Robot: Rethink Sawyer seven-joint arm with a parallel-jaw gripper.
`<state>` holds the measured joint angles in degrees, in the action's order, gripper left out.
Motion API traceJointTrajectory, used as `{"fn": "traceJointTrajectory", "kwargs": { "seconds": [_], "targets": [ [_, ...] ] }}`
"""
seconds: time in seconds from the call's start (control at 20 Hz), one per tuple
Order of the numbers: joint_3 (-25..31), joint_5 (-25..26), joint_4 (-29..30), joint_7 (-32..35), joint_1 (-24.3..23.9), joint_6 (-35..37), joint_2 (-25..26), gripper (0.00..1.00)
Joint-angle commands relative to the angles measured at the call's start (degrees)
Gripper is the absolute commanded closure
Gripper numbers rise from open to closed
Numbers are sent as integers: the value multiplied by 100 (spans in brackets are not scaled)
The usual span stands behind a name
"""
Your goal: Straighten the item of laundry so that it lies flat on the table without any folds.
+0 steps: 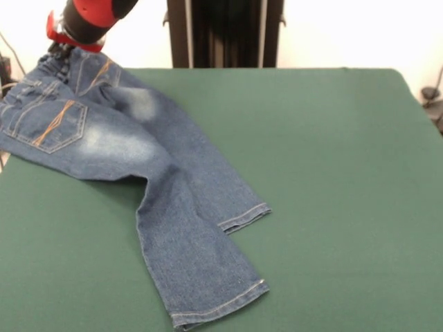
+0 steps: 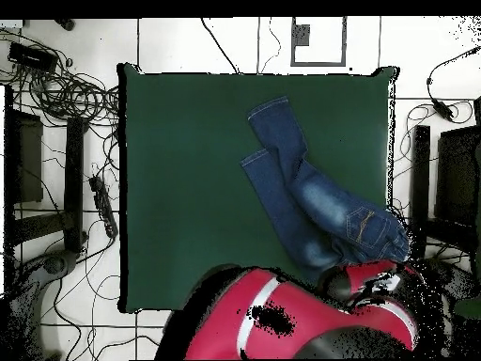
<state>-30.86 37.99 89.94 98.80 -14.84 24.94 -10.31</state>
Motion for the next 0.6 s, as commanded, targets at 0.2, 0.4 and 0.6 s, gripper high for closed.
{"fn": "traceJointTrajectory", "kwargs": {
  "seconds": [0.2,0.4,0.6],
  "targets": [
    [1554,-337,1019,-482,-1692,93,-1356,100],
    [1672,-162,1115,-410,-1769,171,-1490,100],
    [1718,-40,1133,-283,-1796,141,-1469,100]
  ]
}}
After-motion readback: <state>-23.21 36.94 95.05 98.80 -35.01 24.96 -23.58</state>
